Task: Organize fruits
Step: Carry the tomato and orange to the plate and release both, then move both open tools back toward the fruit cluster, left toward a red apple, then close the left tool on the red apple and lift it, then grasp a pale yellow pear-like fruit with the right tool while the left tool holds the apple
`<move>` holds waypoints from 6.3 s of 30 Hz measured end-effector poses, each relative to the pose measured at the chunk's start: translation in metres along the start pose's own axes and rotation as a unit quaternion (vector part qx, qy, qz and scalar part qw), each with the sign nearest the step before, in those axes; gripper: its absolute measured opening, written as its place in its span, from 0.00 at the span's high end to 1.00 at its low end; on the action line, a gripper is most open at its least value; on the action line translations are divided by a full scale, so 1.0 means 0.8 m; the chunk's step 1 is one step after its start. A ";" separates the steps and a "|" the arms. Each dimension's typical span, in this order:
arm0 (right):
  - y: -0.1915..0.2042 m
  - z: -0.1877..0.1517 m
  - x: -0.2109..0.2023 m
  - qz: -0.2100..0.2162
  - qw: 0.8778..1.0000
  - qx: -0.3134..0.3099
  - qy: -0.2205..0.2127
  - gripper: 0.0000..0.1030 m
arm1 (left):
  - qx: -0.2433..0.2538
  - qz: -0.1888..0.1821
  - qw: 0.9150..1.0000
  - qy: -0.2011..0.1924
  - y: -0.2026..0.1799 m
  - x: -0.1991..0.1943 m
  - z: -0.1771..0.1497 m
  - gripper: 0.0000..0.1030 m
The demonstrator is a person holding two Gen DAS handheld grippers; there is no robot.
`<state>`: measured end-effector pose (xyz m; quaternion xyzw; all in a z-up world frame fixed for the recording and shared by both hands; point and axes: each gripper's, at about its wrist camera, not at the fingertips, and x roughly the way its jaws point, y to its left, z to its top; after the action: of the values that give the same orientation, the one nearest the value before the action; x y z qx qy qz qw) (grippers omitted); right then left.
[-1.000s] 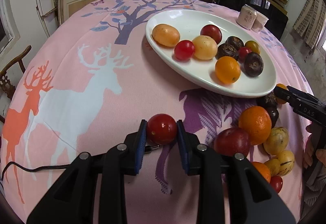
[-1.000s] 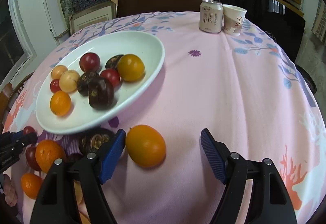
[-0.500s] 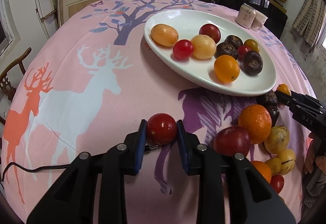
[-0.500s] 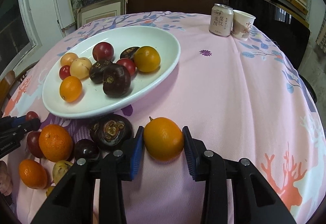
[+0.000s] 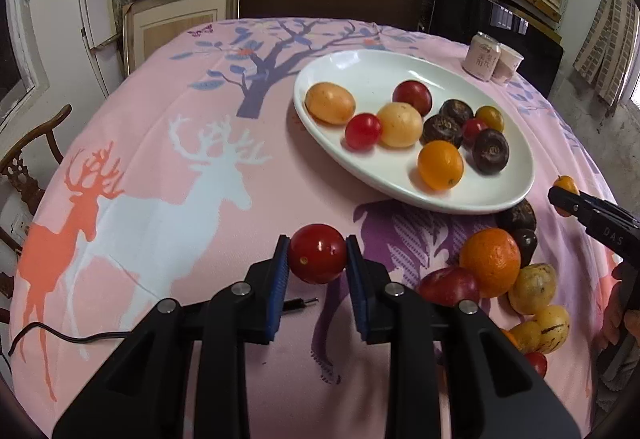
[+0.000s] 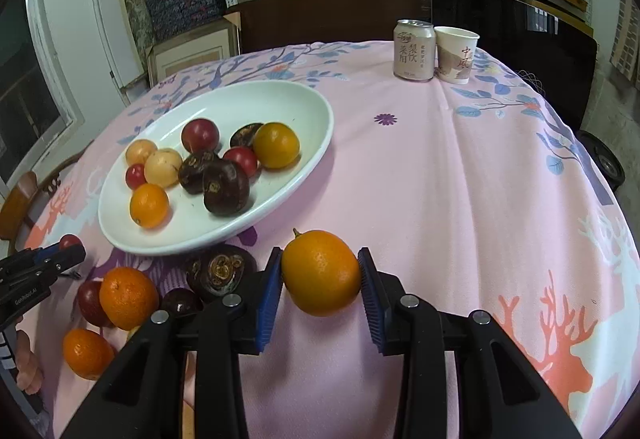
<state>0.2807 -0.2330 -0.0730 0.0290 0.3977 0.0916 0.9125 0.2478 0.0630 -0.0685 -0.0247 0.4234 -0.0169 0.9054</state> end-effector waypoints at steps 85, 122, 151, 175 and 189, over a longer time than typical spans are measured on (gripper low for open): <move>-0.018 -0.004 -0.065 0.096 0.983 0.132 -0.083 0.12 | -0.050 0.068 0.996 -0.031 0.009 -0.030 -0.016 0.14; -0.012 -0.007 -0.060 0.097 0.986 0.121 -0.068 0.12 | 0.038 -0.044 0.998 0.013 -0.033 -0.029 -0.051 0.46; 0.019 -0.042 -0.062 0.080 0.995 0.041 -0.030 0.12 | -0.003 -0.037 0.999 0.033 -0.012 -0.010 -0.034 0.62; 0.026 -0.050 -0.046 0.006 1.000 0.006 -0.004 0.08 | 0.002 -0.037 0.999 0.030 -0.018 -0.012 -0.036 0.62; 0.017 -0.065 -0.071 0.018 0.999 0.009 -0.036 0.08 | 0.007 -0.040 0.999 0.033 -0.019 -0.012 -0.037 0.62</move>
<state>0.2030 -0.2316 -0.0655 0.0481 0.3646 0.1036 0.9241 0.2187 0.0477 -0.0792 -0.0350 0.4514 -0.0565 0.8899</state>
